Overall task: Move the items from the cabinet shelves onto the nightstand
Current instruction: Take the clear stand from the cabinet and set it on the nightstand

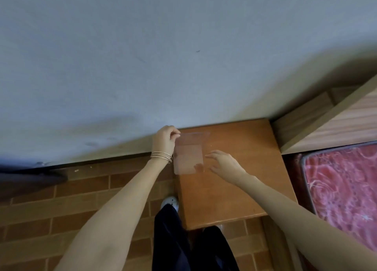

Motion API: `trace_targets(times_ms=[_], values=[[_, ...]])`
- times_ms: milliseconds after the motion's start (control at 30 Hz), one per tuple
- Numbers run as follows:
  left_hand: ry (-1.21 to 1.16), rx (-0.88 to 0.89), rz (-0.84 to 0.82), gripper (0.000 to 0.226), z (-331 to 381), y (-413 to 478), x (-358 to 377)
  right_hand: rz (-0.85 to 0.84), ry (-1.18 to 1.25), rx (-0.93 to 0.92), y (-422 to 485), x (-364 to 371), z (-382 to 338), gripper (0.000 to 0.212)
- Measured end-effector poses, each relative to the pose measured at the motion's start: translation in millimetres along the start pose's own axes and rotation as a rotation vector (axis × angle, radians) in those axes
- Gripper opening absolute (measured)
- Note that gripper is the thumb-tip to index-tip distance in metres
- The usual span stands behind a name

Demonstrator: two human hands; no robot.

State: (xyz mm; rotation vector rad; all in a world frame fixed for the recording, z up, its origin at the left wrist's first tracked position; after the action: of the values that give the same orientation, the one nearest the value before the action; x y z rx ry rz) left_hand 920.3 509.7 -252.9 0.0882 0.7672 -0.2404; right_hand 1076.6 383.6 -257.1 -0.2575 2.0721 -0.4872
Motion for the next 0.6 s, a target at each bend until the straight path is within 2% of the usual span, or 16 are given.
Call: trace_targets(times_ms=[233,333,433,533,600], values=[[-0.086,0.073,0.124,0.004,-12.2,20.5,-0.5,-0.092,-0.044,0.030,22.4,63.9,22.0,0.047],[-0.171,0.114,0.138,0.021,-17.0,2.4,-5.0,-0.118,-0.053,0.019,30.0,79.6,23.4,0.049],[-0.229,0.042,0.122,0.042,-48.7,-27.2,7.6,-0.125,-0.111,-0.023,39.1,89.1,28.1,0.052],[-0.169,-0.064,0.074,0.043,-84.7,-60.1,30.8,-0.092,-0.235,-0.085,49.2,97.0,37.3,0.047],[-0.023,0.049,-0.004,0.035,-91.3,-76.7,51.7,-0.078,-0.308,-0.139,54.6,105.4,45.1,0.045]])
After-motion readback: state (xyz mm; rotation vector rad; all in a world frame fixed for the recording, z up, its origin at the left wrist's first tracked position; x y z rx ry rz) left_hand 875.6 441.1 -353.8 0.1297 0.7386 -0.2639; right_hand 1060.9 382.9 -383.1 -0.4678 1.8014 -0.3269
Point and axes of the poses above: each hand's wrist, its own y-axis towards the middle knuckle, its own x-axis out of the palm, z = x × y, the point moved 7 cm from there along y, towards the middle knuckle, and after that the axes turned 3 degrees about z, right-handed, at the moved point
